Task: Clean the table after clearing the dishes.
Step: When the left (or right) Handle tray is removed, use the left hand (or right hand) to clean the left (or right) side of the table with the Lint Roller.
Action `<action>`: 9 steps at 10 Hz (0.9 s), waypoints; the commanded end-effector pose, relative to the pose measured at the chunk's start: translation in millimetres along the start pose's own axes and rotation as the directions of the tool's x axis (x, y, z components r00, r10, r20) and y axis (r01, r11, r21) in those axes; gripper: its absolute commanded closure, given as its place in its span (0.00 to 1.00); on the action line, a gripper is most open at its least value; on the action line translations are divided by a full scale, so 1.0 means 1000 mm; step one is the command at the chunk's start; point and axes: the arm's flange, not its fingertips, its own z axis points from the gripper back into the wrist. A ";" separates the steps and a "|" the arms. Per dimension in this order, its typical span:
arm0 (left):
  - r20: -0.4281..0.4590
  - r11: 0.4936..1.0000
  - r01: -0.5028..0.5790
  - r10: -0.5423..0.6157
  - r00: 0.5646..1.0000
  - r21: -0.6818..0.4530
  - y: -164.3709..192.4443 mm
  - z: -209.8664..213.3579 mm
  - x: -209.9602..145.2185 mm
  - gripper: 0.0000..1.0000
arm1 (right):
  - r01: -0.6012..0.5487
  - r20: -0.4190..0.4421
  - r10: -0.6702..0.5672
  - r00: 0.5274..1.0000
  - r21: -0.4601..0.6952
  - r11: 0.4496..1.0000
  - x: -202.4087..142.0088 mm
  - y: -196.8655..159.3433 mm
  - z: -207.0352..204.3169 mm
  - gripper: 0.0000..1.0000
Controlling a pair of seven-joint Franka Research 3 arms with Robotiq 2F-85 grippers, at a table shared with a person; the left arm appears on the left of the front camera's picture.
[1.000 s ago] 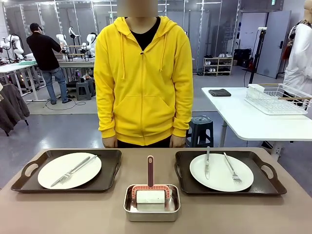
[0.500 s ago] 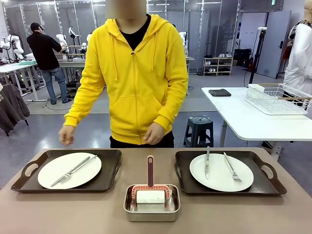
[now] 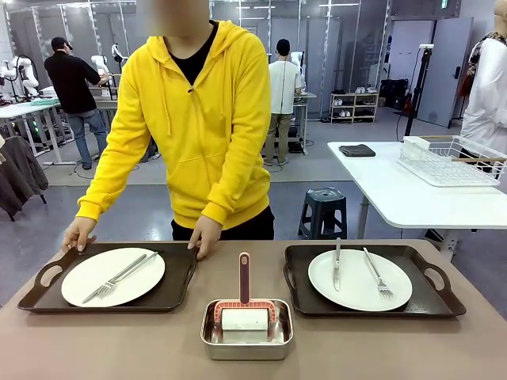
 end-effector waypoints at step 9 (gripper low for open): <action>0.004 1.000 0.006 -0.006 1.000 -0.005 -0.002 0.002 -0.002 0.00 | -0.003 0.004 0.003 1.000 0.002 1.000 -0.001 0.002 0.002 0.00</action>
